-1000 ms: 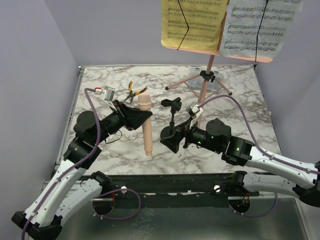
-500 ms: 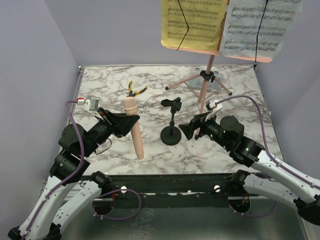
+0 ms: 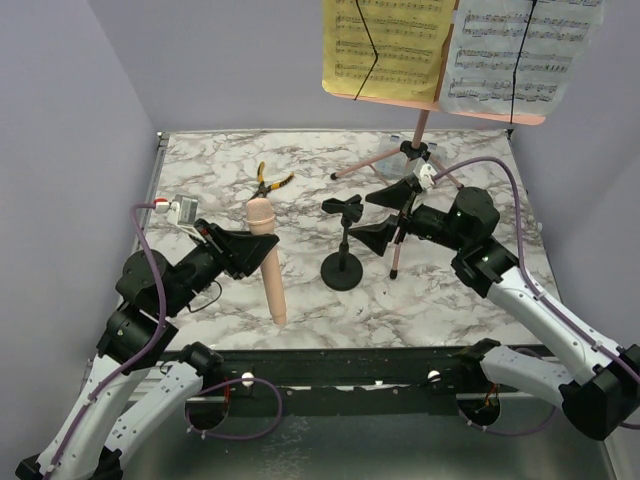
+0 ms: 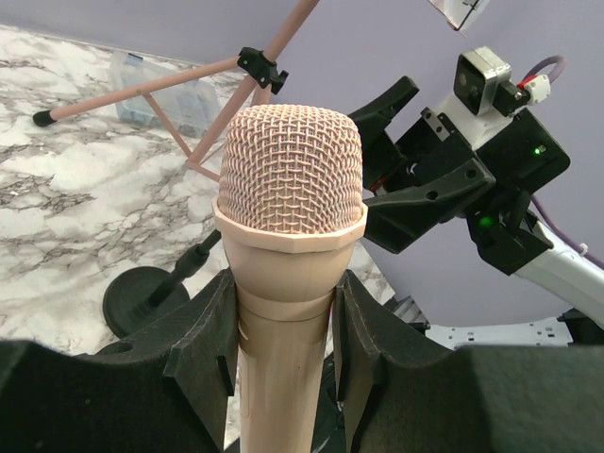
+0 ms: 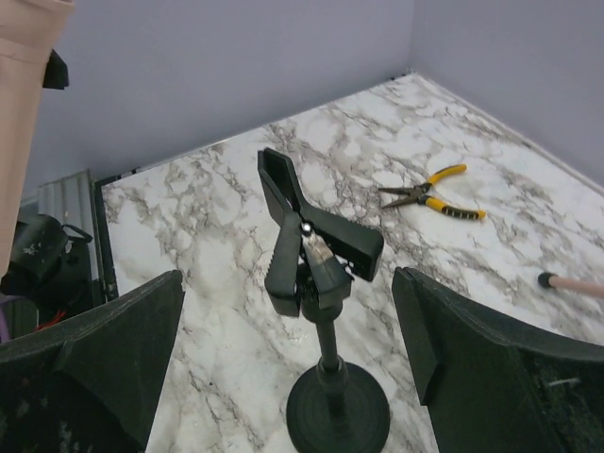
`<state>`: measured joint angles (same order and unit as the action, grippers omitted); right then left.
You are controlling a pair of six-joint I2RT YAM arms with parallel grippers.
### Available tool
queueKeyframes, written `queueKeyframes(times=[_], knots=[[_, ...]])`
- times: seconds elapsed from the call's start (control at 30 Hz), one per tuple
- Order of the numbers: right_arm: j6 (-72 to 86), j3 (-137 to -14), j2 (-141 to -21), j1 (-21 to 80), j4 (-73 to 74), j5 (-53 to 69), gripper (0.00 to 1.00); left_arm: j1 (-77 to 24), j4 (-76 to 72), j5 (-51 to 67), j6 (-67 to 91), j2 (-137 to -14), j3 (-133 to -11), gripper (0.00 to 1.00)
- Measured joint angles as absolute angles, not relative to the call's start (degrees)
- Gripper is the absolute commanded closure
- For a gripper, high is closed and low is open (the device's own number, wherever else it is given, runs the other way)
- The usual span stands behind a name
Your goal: Set up the instrument practice props
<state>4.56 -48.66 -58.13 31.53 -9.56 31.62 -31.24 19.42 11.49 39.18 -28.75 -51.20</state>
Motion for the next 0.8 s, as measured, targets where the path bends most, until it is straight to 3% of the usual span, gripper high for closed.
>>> queueKeyframes(times=[0.63,0.8], knots=[[-1.15,-58.17,-69.6,31.18,-11.46,45.67,0.0,-31.24,19.44,13.89,41.76,-27.59,-51.86,1.0],[-1.41,-58.17,-70.39,30.74,-11.44,46.44,0.09,-31.24,19.46,14.17,42.22,-27.59,-52.07,1.0]])
